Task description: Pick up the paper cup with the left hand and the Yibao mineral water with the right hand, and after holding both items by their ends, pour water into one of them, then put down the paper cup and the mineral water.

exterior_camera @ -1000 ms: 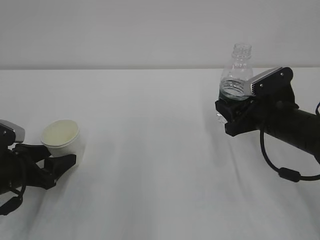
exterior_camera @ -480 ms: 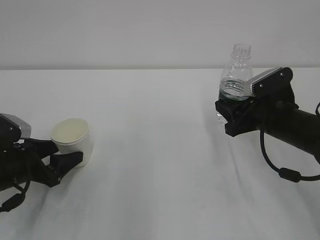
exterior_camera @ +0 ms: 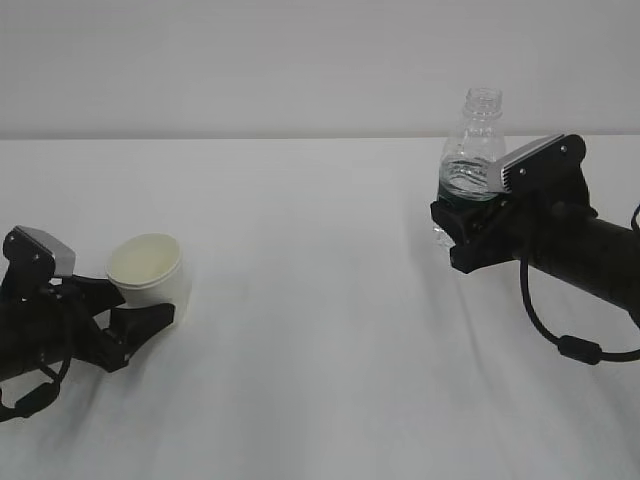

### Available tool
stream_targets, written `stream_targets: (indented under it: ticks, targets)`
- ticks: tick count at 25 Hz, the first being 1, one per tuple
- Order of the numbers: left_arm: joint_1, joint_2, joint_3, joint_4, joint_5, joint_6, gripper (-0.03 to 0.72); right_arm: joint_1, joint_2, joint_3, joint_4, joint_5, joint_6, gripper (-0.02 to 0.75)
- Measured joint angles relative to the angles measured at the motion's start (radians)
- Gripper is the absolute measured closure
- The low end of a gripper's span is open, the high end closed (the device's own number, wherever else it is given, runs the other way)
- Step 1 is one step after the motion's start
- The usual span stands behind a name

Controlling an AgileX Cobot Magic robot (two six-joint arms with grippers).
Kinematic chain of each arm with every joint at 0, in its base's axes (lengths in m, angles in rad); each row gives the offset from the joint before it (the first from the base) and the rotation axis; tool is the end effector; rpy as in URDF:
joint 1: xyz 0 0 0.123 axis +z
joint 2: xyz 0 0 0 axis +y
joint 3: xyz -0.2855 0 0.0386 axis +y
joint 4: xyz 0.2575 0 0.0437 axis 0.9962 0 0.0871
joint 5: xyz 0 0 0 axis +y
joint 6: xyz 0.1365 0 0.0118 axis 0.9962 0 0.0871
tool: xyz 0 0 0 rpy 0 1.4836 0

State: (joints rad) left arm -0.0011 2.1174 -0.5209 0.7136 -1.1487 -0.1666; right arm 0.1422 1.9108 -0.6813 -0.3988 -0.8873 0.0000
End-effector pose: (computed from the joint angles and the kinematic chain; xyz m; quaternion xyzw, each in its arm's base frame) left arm 0.3161 -0.0821 0.0380 0.2342 0.7927 -0.2247 0.5160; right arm 0.3742 0.0952 0.1131 -0.2475 0.7599 0.0875 0.5946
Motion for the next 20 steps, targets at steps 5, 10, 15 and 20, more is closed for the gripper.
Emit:
stream_targets:
  ticks: [5, 10, 15, 20]
  targets:
    - [0.000, 0.023, -0.033, 0.037, 0.000, -0.002, 0.149, 0.000, 0.000, 0.000, 0.000, 0.000, -0.007, 0.286]
    - [0.000, 0.026, -0.054, 0.047, 0.000, -0.005, 0.149, 0.000, 0.000, 0.000, 0.000, 0.000, -0.007, 0.286]
    - [0.000, 0.029, -0.074, 0.059, 0.000, -0.009, 0.149, 0.000, 0.000, 0.000, 0.000, 0.000, -0.007, 0.286]
    - [0.000, 0.029, -0.078, 0.069, 0.000, -0.016, 0.153, 0.000, 0.000, 0.000, 0.000, 0.000, -0.007, 0.286]
